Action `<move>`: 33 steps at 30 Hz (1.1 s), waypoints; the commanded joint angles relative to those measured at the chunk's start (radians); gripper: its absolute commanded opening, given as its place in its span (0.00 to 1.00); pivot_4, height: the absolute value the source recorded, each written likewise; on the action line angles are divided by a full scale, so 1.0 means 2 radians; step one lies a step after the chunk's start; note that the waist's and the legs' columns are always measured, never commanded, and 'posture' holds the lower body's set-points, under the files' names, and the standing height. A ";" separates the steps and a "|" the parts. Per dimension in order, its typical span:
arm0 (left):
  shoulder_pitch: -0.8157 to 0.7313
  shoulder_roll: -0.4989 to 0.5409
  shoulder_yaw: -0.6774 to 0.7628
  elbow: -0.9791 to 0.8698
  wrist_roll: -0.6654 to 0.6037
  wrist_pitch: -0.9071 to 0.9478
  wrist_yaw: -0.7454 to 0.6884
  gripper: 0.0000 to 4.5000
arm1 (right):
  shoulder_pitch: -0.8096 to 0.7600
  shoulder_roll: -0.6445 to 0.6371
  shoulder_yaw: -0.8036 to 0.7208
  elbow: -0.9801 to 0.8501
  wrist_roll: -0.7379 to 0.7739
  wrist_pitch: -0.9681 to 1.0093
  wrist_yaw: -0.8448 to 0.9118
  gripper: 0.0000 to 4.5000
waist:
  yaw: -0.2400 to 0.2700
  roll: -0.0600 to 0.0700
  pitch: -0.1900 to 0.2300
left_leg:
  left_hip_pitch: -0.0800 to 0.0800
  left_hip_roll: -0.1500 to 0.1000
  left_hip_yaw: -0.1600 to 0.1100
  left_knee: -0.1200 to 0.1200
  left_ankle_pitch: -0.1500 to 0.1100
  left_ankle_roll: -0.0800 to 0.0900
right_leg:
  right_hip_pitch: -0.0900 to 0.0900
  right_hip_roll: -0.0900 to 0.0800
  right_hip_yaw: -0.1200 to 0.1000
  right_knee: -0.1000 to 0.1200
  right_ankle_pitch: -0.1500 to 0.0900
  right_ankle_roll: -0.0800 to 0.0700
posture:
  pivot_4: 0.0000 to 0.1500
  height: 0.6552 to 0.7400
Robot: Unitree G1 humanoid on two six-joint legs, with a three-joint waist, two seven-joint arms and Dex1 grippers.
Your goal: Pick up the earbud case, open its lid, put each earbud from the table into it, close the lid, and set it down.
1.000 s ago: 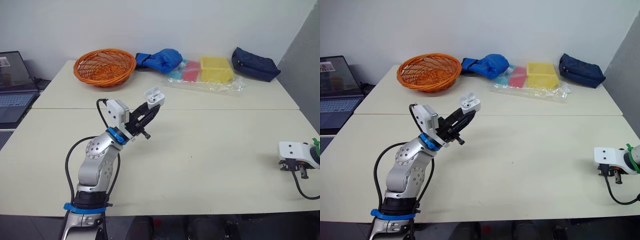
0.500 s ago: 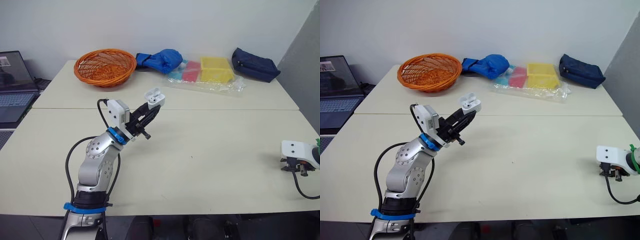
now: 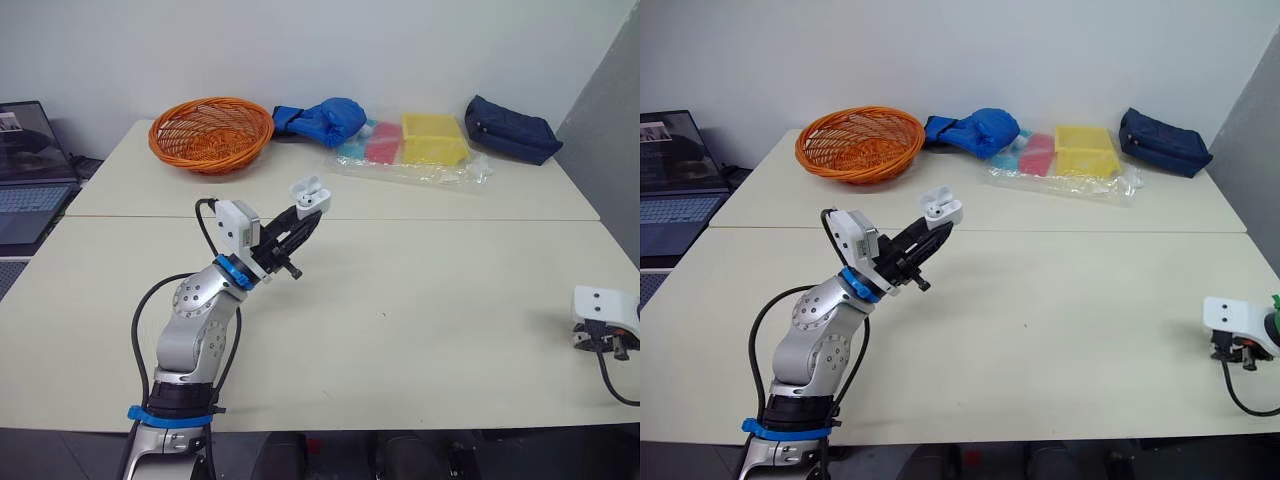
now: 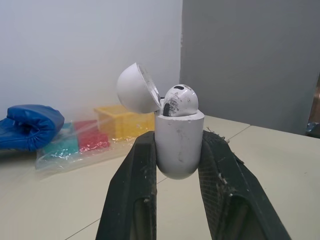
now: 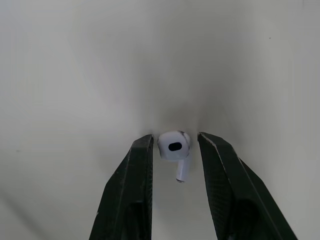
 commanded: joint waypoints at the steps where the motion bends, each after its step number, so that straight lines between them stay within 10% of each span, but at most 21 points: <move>1: -0.004 -0.001 0.000 -0.024 -0.006 -0.005 0.000 0.17 | 0.008 -0.009 -0.002 0.010 -0.008 -0.006 0.002 0.32 | 0.000 0.000 0.000 | 0.000 0.000 0.000 0.000 0.000 0.000 | 0.000 0.000 0.000 0.000 0.000 0.000 | 1.00 1.00; 13: -0.006 0.001 0.001 -0.021 -0.006 -0.005 -0.001 0.17 | 0.004 0.002 0.003 0.010 -0.012 -0.013 0.001 0.32 | 0.000 0.000 0.000 | 0.000 0.000 0.000 0.000 0.000 0.000 | 0.000 0.000 0.000 0.000 0.000 0.000 | 1.00 1.00; 18: -0.005 0.002 0.001 -0.024 -0.006 -0.005 -0.001 0.17 | 0.003 0.002 0.003 0.016 -0.013 -0.016 0.001 0.09 | -0.001 0.000 0.000 | 0.000 0.000 0.000 0.000 0.000 0.000 | 0.000 0.000 0.000 0.000 0.000 0.000 | 1.00 1.00; 26: -0.006 0.003 0.002 -0.020 -0.006 -0.008 -0.002 0.17 | -0.017 0.011 -0.008 -0.002 0.014 -0.014 0.015 0.09 | -0.002 0.000 0.000 | 0.000 0.000 0.000 0.000 0.000 0.000 | 0.000 0.000 0.000 0.000 0.000 0.000 | 1.00 1.00; 33: -0.016 0.002 0.001 -0.009 -0.005 -0.012 -0.008 0.17 | -0.147 0.180 -0.083 -0.270 0.253 0.356 -0.047 0.09 | -0.017 0.000 0.000 | 0.001 0.001 -0.001 0.000 0.000 0.000 | 0.000 0.002 0.001 0.002 0.001 0.000 | 1.00 1.00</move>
